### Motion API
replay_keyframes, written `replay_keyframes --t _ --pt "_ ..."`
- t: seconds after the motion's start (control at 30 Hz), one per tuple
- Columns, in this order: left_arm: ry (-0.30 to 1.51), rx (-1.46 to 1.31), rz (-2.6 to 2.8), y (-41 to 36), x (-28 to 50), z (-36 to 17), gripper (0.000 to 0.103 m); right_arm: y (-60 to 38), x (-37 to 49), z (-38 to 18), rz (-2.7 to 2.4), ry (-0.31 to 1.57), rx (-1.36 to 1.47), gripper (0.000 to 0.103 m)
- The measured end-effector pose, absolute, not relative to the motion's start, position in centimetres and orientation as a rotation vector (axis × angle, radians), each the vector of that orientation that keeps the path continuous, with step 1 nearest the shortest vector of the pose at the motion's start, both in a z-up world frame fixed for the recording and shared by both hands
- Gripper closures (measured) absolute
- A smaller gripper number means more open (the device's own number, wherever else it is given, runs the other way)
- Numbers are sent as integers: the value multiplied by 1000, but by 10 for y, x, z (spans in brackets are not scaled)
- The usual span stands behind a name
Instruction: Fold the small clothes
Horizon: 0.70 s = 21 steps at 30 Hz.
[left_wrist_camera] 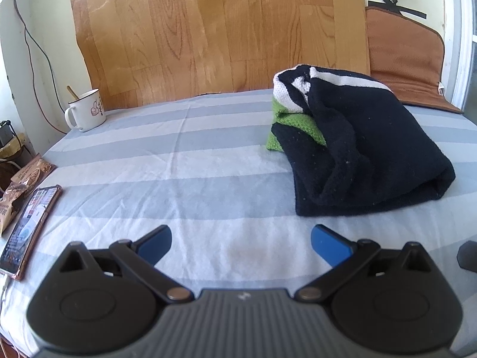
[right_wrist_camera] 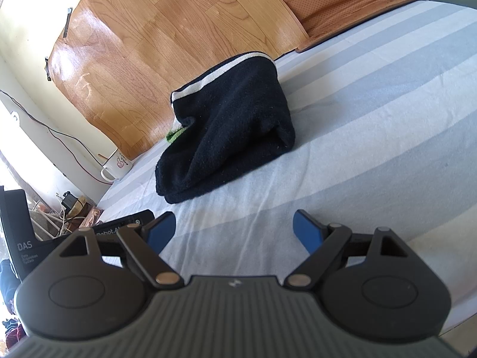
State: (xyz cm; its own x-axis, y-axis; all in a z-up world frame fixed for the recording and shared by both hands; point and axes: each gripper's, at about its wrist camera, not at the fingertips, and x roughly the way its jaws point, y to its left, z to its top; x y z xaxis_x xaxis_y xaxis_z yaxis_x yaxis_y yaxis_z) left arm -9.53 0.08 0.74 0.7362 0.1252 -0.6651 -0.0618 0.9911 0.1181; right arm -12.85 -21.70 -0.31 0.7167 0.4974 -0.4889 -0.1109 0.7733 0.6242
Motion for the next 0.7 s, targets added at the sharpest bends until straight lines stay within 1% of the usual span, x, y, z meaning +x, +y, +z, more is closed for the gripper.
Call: replay_keyframes --t 0.7 --pt "785 98 76 -4 -95 3 0 -217 -127 -3 360 696 603 15"
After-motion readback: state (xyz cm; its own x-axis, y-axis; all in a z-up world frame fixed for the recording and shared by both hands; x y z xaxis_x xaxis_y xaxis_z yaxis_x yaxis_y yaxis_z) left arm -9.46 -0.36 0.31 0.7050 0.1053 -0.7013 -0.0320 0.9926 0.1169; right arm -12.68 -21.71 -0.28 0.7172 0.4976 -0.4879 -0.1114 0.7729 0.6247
